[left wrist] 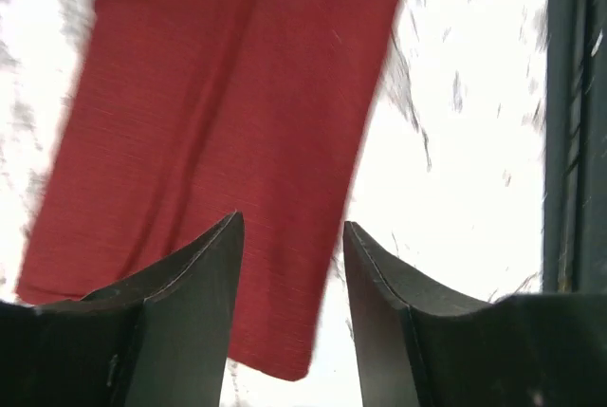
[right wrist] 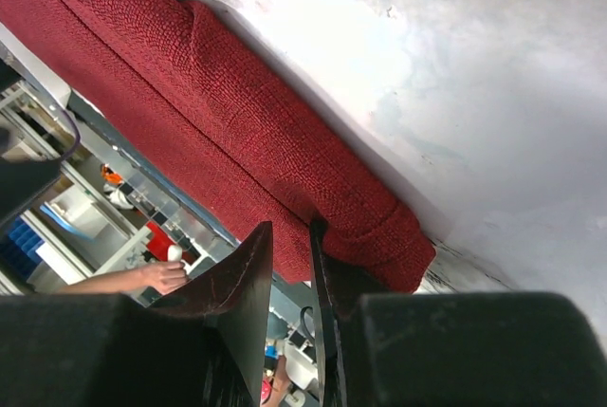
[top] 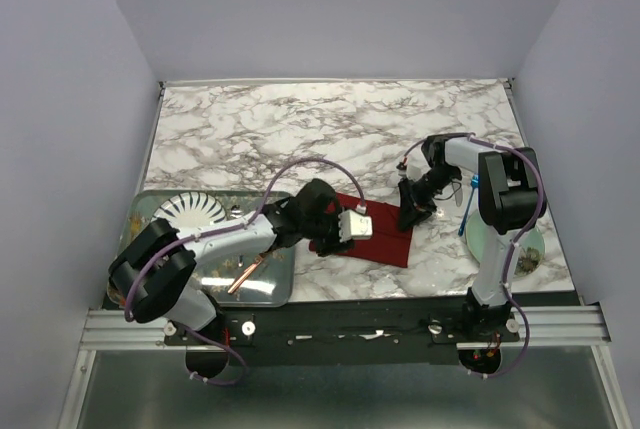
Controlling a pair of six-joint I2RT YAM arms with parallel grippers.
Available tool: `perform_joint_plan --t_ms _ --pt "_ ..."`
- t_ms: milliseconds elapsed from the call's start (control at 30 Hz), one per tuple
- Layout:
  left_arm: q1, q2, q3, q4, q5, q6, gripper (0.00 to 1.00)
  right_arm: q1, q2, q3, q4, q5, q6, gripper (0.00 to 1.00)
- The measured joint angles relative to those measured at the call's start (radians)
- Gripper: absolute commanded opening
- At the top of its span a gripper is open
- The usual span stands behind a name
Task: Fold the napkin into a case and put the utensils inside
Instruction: Pick up the 2/3-rectangle-folded napkin from the center of the board.
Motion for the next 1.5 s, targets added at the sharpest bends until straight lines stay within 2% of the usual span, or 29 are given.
perform_joint_plan --t_ms 100,233,400,500,533,600,633,733,867,1033,1300,1333,1400,1433,1500 --pt "-0.068 0.008 -0.084 0.045 -0.091 0.080 0.58 0.002 0.000 0.000 0.000 0.002 -0.003 0.30" --pt "-0.124 0.037 -0.124 0.109 -0.190 0.166 0.58 0.008 0.000 0.000 -0.001 0.012 -0.005 0.30" --pt "-0.182 0.090 -0.141 0.175 -0.262 0.252 0.51 0.016 0.000 0.009 -0.007 0.022 -0.014 0.30" --pt "-0.205 0.112 -0.139 0.214 -0.294 0.304 0.39 0.023 0.000 0.017 -0.012 0.033 -0.022 0.30" --pt "-0.209 0.119 -0.137 0.220 -0.301 0.317 0.31 0.027 0.000 0.024 -0.015 0.042 -0.027 0.30" --pt "-0.215 0.136 -0.122 0.215 -0.312 0.332 0.21 0.032 0.000 0.032 -0.016 0.052 -0.032 0.30" --pt "-0.218 0.147 -0.111 0.207 -0.315 0.340 0.12 0.035 0.000 0.037 -0.016 0.057 -0.037 0.30" --pt "-0.219 0.162 -0.087 0.171 -0.315 0.351 0.00 0.044 0.000 0.048 -0.018 0.072 -0.052 0.30" --pt "-0.218 0.161 -0.048 0.089 -0.285 0.354 0.00 0.054 0.000 0.049 -0.021 0.077 -0.072 0.30" --pt "-0.218 0.151 0.029 -0.075 -0.182 0.329 0.00 0.074 -0.011 0.038 -0.021 0.077 -0.101 0.30" --pt "-0.130 0.180 0.244 -0.341 0.058 0.238 0.00 0.085 -0.035 0.000 -0.018 0.080 -0.136 0.30" --pt "-0.113 0.198 0.274 -0.364 0.087 0.232 0.03 0.085 -0.035 0.000 -0.017 0.080 -0.138 0.30" --pt "-0.068 0.259 0.347 -0.422 0.149 0.219 0.24 0.085 -0.035 0.000 -0.018 0.080 -0.142 0.30" --pt "-0.053 0.278 0.369 -0.441 0.172 0.213 0.41 0.085 -0.035 0.000 -0.018 0.080 -0.143 0.30" --pt "-0.023 0.308 0.384 -0.459 0.194 0.202 0.54 0.085 -0.035 0.000 -0.018 0.080 -0.144 0.30"
